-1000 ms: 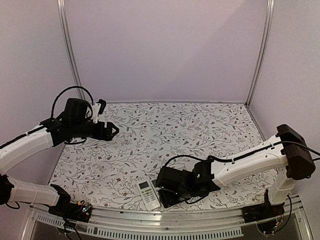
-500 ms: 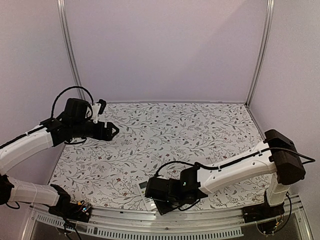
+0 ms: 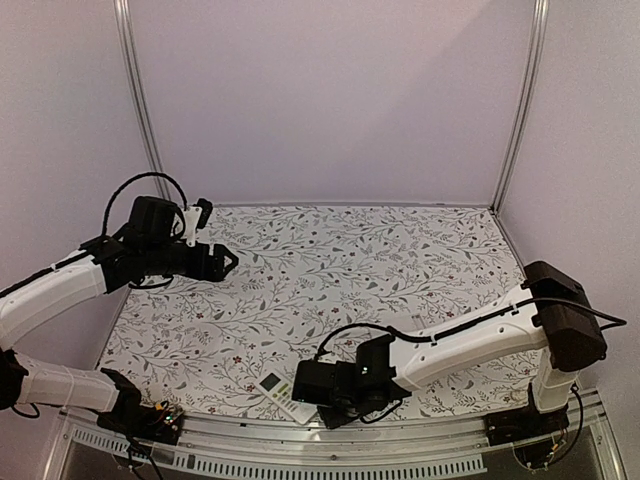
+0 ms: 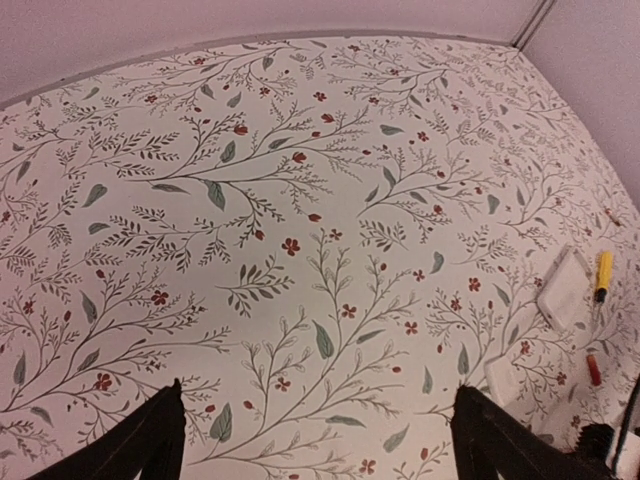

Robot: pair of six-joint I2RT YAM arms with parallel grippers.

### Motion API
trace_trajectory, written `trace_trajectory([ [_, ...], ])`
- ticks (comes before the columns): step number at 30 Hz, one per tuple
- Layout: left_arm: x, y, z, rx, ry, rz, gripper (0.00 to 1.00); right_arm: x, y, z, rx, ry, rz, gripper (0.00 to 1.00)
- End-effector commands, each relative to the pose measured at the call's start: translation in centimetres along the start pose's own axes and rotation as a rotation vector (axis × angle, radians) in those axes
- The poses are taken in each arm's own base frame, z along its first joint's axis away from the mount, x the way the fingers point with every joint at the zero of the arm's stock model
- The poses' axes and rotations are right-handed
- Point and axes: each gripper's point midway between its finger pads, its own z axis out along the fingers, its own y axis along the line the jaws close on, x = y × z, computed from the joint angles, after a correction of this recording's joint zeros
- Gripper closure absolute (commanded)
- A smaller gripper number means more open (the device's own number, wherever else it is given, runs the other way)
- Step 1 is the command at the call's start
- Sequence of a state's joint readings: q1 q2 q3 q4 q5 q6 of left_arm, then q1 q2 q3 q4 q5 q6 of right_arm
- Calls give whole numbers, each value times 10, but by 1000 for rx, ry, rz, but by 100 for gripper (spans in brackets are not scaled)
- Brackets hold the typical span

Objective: Unload the batteries from the remote control
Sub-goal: Pick up the remote control from the center of the board, then pass from the right arm to the left

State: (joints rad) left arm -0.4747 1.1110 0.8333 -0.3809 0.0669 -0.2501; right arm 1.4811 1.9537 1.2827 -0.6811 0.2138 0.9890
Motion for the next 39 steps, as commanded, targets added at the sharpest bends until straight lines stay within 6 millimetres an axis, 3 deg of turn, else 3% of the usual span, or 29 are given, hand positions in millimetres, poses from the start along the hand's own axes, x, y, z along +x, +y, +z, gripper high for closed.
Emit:
trace_trajectory([
  [1,6,4,0,-7,18,-1,8,13,-18,16,93,38,-9,59],
  [4,5,3,0,-1,16,-4,8,11,-21,15,112,25,-3,76],
  [8,-3,-10,-8,69,-30,9,8,-4,-30,0,97,-26,52,85],
  [10,-8,-21,-14,134,-62,26,8,-21,-30,-14,41,-67,92,89],
  [15,-15,-60,-35,349,-126,91,9,-72,-10,-62,-236,-191,96,92],
  [20,-6,-114,-60,682,-120,129,9,-110,-1,-104,-531,-242,42,97],
  [24,4,-141,-73,867,-78,92,9,-135,5,-149,-771,-304,-41,96],
  [28,2,-156,-81,938,-61,48,9,-143,14,-188,-934,-326,-138,96],
  [32,-1,-173,-91,1023,-43,0,8,-134,32,-217,-1101,-289,-242,96],
  [39,-9,-178,-87,1020,-32,-85,8,-129,45,-234,-1219,-276,-297,96],
])
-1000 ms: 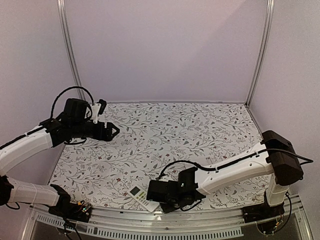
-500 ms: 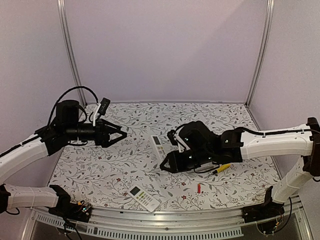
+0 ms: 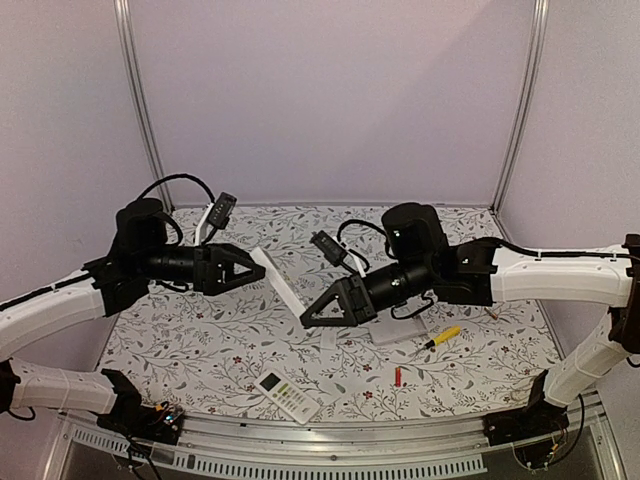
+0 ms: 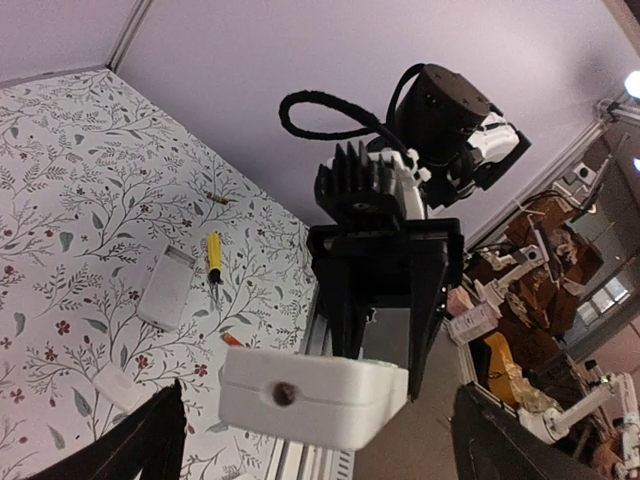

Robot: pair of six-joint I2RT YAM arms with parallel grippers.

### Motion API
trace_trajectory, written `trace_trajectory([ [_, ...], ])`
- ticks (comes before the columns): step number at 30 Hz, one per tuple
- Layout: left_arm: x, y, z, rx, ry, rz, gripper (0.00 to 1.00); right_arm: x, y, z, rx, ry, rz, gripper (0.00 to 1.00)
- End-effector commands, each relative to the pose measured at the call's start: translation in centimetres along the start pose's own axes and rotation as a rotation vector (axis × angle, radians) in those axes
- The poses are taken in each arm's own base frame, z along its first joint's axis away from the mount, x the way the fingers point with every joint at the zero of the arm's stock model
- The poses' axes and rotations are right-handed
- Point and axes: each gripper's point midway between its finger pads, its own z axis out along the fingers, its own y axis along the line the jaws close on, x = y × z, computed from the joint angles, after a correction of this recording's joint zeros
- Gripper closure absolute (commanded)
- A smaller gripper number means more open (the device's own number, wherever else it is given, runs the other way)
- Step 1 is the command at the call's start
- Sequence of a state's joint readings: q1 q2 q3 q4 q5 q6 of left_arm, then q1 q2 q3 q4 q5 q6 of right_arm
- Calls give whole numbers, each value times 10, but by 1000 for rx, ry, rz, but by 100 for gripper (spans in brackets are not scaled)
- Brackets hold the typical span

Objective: Unload the batteries from the remote control
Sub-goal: Pass from the right arm to the left

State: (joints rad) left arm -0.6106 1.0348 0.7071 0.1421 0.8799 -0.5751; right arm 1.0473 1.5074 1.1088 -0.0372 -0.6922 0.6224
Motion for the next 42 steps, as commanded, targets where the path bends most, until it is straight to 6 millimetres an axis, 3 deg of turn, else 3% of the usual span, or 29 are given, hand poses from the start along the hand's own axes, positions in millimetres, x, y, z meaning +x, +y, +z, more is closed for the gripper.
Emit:
trace_trajectory([
  [1,-1,2,4,8,-14,-75,8,-11,35,-3,-142,-4,-91,96],
  [6,-4,1,5,18,-21,-127,13,-8,36,-3,-158,10,-85,96],
  [12,-6,-10,4,72,-26,-148,37,-6,32,-1,-151,13,-77,96],
  [23,-3,-14,2,106,-30,-207,74,-8,21,5,-122,5,-66,94],
  [28,-7,-9,1,76,-59,-273,86,-15,7,1,-41,-63,-63,67],
  [33,-10,10,1,6,-117,-401,100,-28,-5,-11,57,-175,-70,21],
  [34,-10,13,1,-4,-128,-426,100,-32,-8,-13,80,-197,-72,16],
  [37,-9,25,-1,-38,-167,-485,100,-38,-16,-15,179,-259,-98,9],
  [42,-4,45,-6,-107,-226,-567,100,-43,-21,-2,396,-315,-227,7],
])
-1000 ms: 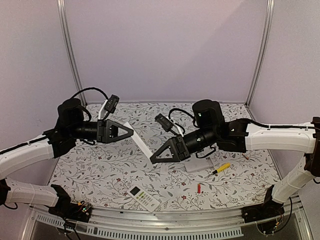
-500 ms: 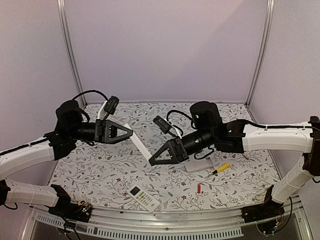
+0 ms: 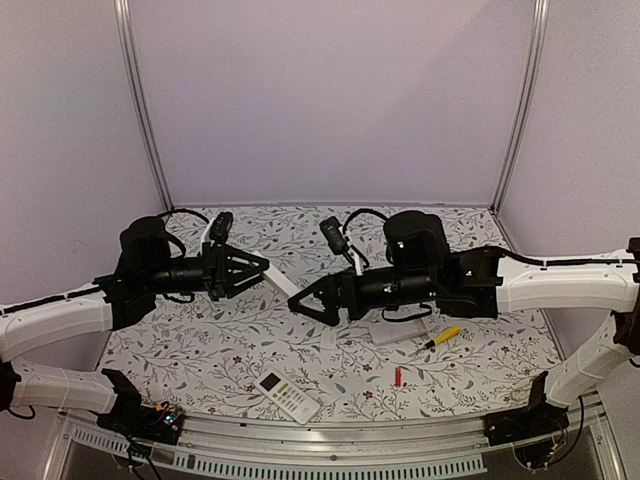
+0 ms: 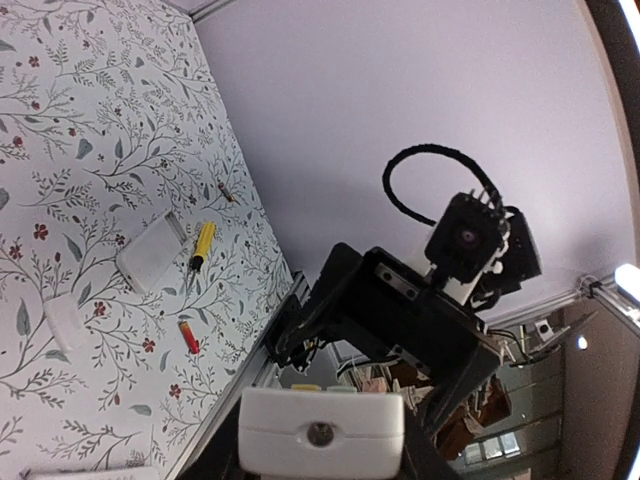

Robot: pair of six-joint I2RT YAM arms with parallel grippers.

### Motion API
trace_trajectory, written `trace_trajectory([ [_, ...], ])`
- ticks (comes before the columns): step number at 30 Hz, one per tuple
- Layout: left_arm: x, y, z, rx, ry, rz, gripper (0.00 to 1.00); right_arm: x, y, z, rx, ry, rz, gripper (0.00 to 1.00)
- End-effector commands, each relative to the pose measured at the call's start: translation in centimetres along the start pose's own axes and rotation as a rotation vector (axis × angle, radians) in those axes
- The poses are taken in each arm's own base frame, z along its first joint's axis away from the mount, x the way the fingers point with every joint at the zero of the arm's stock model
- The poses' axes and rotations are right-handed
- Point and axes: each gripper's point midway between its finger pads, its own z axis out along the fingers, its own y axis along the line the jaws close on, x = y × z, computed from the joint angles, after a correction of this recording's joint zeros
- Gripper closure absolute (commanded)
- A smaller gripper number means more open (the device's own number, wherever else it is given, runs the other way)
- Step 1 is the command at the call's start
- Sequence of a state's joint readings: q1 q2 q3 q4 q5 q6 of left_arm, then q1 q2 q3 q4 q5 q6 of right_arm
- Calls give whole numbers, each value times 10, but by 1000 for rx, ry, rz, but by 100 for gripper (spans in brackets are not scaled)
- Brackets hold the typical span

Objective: Unload the batteries from the remote control
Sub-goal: Pass from the right arm to the left, then pass from the left arm to the right

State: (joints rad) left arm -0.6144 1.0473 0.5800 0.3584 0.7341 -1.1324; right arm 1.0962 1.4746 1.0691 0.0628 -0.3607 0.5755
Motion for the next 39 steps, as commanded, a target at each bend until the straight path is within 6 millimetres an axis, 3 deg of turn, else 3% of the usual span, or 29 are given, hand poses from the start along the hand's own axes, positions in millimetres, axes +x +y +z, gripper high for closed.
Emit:
trace_trajectory([
  [1,-14,10,-5,-32,-102,-74,100,-10,-14,8,268,-95,-156,8],
  [6,-14,12,-6,-41,-113,-98,100,-9,-28,18,412,-100,-219,22],
  [14,-14,15,-7,-55,-113,-114,100,0,-39,29,450,-66,-270,51],
  [22,-8,24,-8,-87,-93,-118,99,-6,-32,26,417,-121,-253,84],
  [23,-7,24,-8,-91,-91,-114,91,-8,-32,25,419,-127,-250,88],
  [27,-11,28,-12,-132,-91,-75,34,-8,-38,21,417,-123,-209,96],
  [29,-16,30,-17,-159,-106,-40,18,-7,-44,18,391,-117,-169,99],
  [33,-26,31,-26,-202,-119,75,6,-8,-43,7,227,-101,-90,100],
  [39,-13,19,-19,-150,8,266,4,-5,-22,-8,-22,-26,-49,100],
])
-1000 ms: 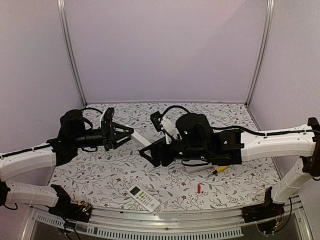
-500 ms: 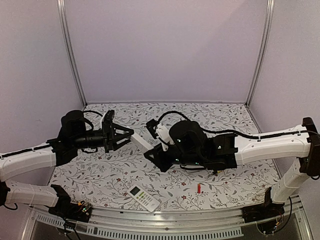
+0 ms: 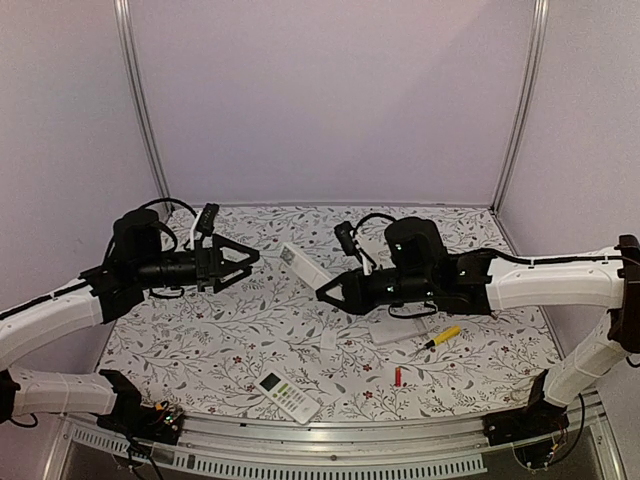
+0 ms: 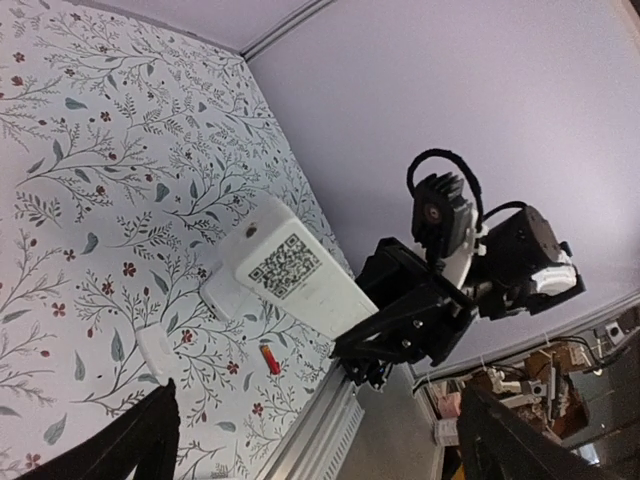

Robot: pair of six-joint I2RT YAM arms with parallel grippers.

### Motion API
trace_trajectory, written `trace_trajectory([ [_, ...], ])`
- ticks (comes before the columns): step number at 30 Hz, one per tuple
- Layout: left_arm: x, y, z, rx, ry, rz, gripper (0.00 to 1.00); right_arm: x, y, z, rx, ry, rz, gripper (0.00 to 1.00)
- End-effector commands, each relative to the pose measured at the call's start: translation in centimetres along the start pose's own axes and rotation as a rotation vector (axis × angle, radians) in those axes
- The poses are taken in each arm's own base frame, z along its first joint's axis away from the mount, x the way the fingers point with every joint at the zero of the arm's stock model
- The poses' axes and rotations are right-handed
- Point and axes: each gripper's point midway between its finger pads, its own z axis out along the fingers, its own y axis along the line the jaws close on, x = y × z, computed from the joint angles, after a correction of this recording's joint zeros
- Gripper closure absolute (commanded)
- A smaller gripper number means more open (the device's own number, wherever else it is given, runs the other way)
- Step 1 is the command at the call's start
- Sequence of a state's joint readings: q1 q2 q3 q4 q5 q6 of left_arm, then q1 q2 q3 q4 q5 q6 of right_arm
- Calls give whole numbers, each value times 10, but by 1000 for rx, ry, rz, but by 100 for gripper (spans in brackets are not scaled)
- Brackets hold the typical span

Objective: Unload the batteries from the remote control
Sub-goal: Pass from the left arm to the right, then pass from the right arm to the left

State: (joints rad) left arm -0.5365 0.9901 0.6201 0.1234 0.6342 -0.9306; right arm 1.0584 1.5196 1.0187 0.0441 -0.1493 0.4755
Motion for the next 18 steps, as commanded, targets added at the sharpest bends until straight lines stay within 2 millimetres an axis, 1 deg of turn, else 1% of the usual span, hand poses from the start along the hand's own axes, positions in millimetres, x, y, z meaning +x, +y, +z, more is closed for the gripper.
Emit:
trace_trajectory([
  [1,13,-11,1,59,108,186,4,-12,52,-25,-330,20,13,100],
  [4,20,-13,4,81,166,215,4,-8,67,-32,-435,57,21,100],
  [7,25,-23,4,122,198,247,4,-4,80,-38,-526,96,27,100],
  [9,27,-31,4,151,209,263,5,-3,85,-38,-560,110,33,100],
  [11,31,-36,5,180,223,267,9,-2,87,-38,-582,115,35,100],
  [14,37,-41,6,215,247,263,25,-3,92,-37,-616,118,39,100],
  [15,39,-42,6,222,251,262,29,-3,93,-37,-625,121,41,100],
  [16,40,-43,6,228,252,262,32,-3,94,-37,-631,125,42,100],
  [18,41,-46,6,243,252,260,35,-1,94,-35,-638,136,47,100],
])
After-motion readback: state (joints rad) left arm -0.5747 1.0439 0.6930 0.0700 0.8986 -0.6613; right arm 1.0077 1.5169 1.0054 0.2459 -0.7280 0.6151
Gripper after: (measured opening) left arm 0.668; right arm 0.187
